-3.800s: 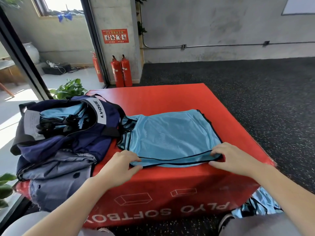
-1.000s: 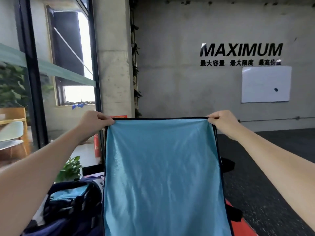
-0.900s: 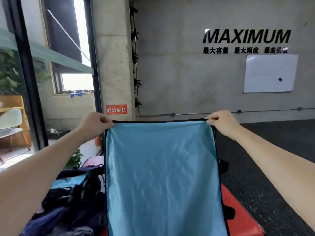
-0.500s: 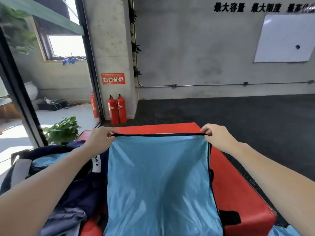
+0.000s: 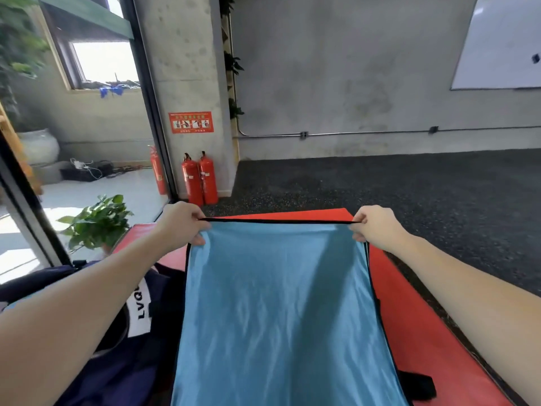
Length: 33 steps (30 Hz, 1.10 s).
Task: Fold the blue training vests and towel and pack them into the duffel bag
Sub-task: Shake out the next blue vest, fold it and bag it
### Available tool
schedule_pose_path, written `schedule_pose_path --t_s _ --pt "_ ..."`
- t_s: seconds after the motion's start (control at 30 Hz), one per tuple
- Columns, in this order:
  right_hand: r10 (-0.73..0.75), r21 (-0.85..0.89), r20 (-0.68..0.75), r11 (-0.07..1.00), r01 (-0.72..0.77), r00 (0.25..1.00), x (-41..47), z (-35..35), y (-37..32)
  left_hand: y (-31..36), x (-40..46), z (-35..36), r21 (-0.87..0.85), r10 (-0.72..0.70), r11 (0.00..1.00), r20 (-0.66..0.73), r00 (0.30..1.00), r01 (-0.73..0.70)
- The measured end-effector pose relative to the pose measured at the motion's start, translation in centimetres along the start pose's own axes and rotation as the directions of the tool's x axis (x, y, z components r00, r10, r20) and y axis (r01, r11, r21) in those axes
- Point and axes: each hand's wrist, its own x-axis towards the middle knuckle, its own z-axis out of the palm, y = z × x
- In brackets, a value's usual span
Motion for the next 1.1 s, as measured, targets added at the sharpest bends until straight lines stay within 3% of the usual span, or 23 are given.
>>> schedule_pose_path --t_s 0.23,0.33,0.47,0.57,0.67,0.83,0.97,1.1 --pt "-0.083 0.063 -0.313 0.992 0.108 0.946 5.5 -7.9 -6.1 7.2 6.5 -6.8 0.076 0.154 0.988 -0.299 0.942 -0.137" --pt "-0.138 0.122 -0.452 0.969 0.215 0.881 5.8 -13.2 -9.5 11.7 6.8 -12.0 0.008 0.244 0.963 -0.453 0.857 -0.270" --pt "-0.227 0.117 -0.558 0.931 0.346 0.798 4.2 -19.0 -12.6 16.4 4.0 -17.3 0.067 0.350 0.915 -0.623 0.700 -0.398" --pt "-0.262 0.118 -0.565 0.913 0.390 0.783 1.4 -21.2 -13.7 16.5 1.5 -19.3 0.071 0.359 0.905 -0.653 0.667 -0.418" --pt "-0.275 0.110 -0.513 0.918 0.380 0.813 -1.9 -20.9 -13.6 14.7 -2.0 -19.0 0.066 0.350 0.914 -0.627 0.696 -0.400" --pt "-0.265 0.084 -0.342 0.947 0.310 0.902 -9.4 -15.7 -10.4 8.4 -9.4 -13.5 -0.021 0.248 0.953 -0.521 0.817 -0.303" --pt "-0.236 0.026 -0.131 0.970 0.241 0.963 -16.5 -9.0 -4.7 1.3 -16.7 -5.6 0.013 0.155 0.987 -0.353 0.923 -0.161" --pt "-0.125 -0.003 0.051 0.992 0.126 0.991 -22.8 -3.7 0.6 -4.2 -22.6 0.2 0.064 0.100 0.994 -0.202 0.974 -0.088"
